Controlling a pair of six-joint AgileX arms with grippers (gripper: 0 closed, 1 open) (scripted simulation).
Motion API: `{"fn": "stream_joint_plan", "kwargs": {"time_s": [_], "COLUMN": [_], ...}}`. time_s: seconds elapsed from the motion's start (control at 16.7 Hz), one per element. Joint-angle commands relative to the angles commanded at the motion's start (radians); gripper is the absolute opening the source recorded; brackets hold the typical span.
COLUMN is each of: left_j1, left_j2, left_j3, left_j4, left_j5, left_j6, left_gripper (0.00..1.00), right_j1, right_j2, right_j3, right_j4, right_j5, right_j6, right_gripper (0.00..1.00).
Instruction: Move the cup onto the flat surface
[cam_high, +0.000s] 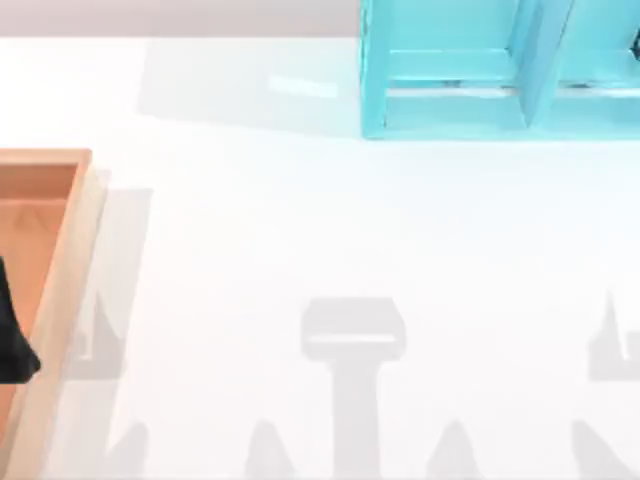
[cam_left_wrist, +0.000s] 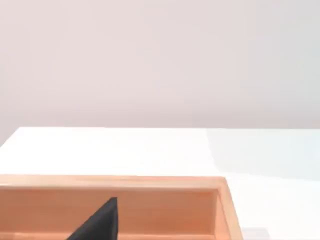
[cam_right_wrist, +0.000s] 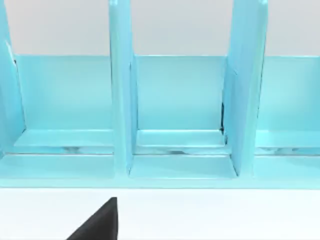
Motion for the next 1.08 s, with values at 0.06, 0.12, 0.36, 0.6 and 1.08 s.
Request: {"fn": "stream_joint_plan", "kwargs": {"time_s": [0.06,0.12,0.36,0.6,1.08], "left_j1": [0.0,0.0,0.02,0.064,0.173], "left_j2": [0.0,0.001,0.108,0.38,1.227], "left_j3": [0.0,0.001,0.103,0.357,1.0], "left_j4": [0.0,-0.001,-0.103,-0.337,-0.915], "left_j5": [0.0,0.0,0.001,0.001,0.0], "left_j6": [0.0,0.0,0.024,0.073,0.19], "left_gripper": [1.0,1.0,1.0,1.0,1.0], "right_j1": [0.0,0.0,0.0,0.0,0.0], "right_j2": [0.0,0.0,0.0,0.0,0.0], "right_j3": [0.0,0.0,0.0,0.0,0.0], "right_j4": [0.0,0.0,0.0,0.0,0.0], "right_j5": [0.0,0.0,0.0,0.0,0.0], "right_j6": [0.0,0.0,0.0,0.0,0.0], "right_gripper": [1.0,1.0,1.0,1.0,1.0]}}
